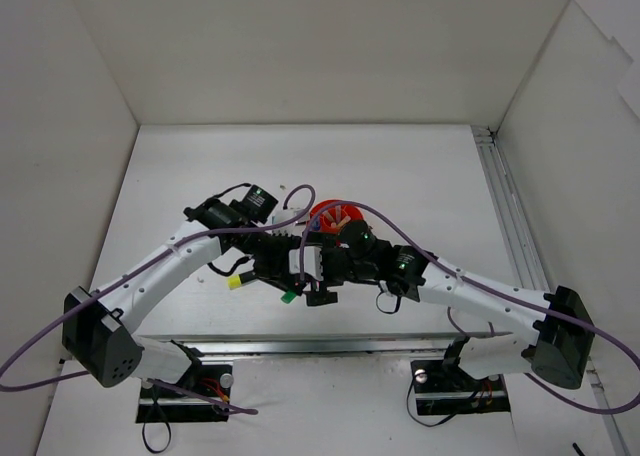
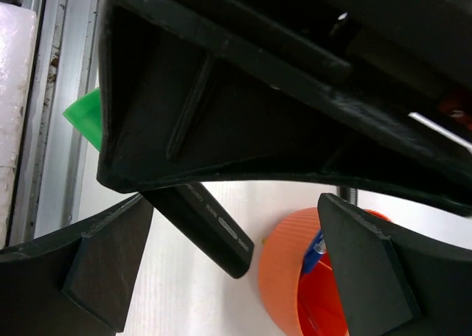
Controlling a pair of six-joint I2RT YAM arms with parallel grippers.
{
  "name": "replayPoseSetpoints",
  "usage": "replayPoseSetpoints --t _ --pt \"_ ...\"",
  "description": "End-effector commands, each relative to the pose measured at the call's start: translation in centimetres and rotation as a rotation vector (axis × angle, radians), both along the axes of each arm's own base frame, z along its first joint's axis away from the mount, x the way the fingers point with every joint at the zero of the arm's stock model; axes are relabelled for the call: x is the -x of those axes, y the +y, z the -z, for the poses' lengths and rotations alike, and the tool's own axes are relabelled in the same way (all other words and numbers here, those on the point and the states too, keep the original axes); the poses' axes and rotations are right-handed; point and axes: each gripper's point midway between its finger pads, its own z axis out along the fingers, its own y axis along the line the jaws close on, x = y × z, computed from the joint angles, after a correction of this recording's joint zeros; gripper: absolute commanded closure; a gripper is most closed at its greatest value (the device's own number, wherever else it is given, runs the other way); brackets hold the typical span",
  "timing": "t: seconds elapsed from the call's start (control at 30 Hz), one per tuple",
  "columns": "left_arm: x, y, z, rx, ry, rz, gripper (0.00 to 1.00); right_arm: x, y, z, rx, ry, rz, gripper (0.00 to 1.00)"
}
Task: Sort the stationery into containers
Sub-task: Place the pen in the storage box.
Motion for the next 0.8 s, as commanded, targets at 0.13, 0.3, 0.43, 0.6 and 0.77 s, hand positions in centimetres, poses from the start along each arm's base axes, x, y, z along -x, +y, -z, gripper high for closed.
replayPoseSetpoints --t 0.13,0.3,0.43,0.6,0.77 --pt "-0.3 -0.4 -2.4 0.023 -0.063 0.019 1.0 0.3 1.8 -2.5 -0.066 0.001 -0.026 0.25" --pt "-0.7 -0.5 -1.8 0.004 -0.054 0.014 0.99 0.3 2.0 -2.3 -0.072 0.027 -0.004 0.46" --pt "-1.0 -0.8 -1.6 0.004 -0.05 0.021 1.0 0.6 2.1 -2.7 -0.101 0.015 -0.017 0.63" --pt "-1.5 -1.4 -2.2 0.038 -0.08 0.03 0.92 1.0 2.0 -2.7 -0.109 0.014 -0.033 0.91" --pt "-2.3 -1.5 -3.5 0.067 -0.163 0.02 0.45 0.0 1.7 -2.4 -0.098 -0.011 0.016 1.0"
